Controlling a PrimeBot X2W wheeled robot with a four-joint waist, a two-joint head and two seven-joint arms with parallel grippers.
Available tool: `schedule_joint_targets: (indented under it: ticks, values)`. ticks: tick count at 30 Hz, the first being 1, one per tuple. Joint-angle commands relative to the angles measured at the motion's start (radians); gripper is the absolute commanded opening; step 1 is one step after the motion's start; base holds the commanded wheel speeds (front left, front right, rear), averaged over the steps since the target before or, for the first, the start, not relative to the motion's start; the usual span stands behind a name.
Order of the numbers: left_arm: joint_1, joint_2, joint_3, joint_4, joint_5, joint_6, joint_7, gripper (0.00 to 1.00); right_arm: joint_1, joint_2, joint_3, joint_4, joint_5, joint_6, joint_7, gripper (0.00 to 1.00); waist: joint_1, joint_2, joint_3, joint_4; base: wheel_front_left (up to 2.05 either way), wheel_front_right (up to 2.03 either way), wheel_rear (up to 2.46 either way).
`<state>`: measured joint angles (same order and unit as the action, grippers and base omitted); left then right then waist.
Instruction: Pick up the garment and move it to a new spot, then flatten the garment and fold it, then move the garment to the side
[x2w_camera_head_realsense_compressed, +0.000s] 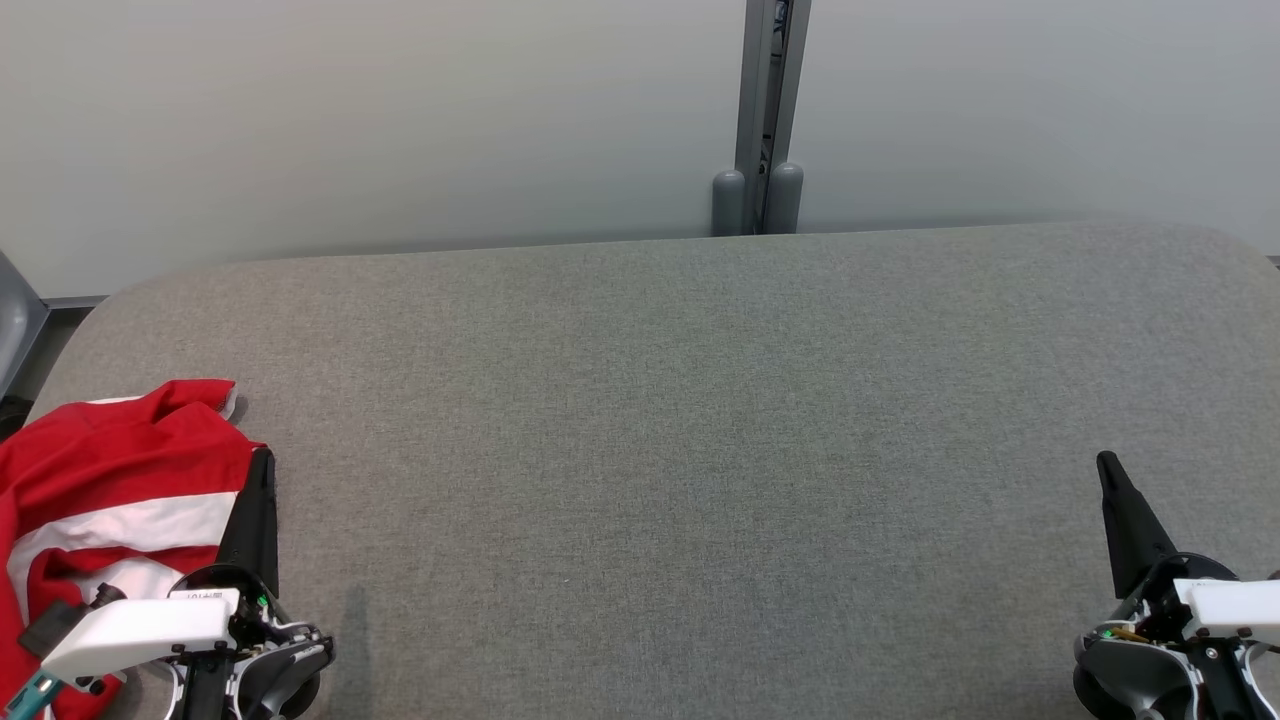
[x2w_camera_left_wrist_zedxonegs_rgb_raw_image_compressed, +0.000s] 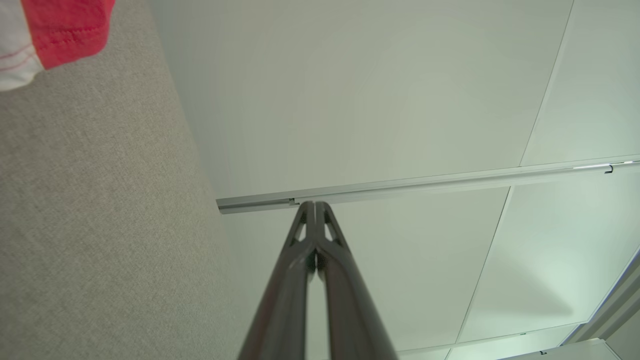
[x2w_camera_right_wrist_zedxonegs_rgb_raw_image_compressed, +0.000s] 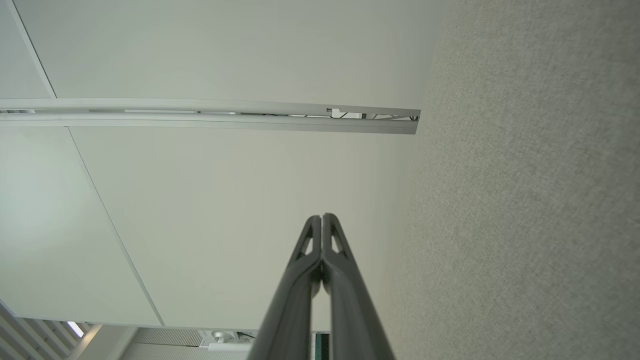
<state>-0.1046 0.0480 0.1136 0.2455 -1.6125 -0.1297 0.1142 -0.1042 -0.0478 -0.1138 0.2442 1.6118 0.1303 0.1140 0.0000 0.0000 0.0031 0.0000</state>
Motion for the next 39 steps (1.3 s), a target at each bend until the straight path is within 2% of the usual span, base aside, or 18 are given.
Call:
schedule_joint_targets:
  ticks: [1,39]
  values:
    - [-0.01,0.002,0.003,0.0,-0.001,-0.004,0.002,0.0,-0.01,-0.004,-0.001,0.002,0.002,0.001,0.001,0.0,0.0,0.0,0.0,0.0,0.0,0.0,0.0]
    - [-0.01,0.002,0.003,0.0,-0.001,-0.004,0.002,0.0,-0.01,-0.004,-0.001,0.002,0.002,0.001,0.001,0.0,0.0,0.0,0.0,0.0,0.0,0.0,0.0]
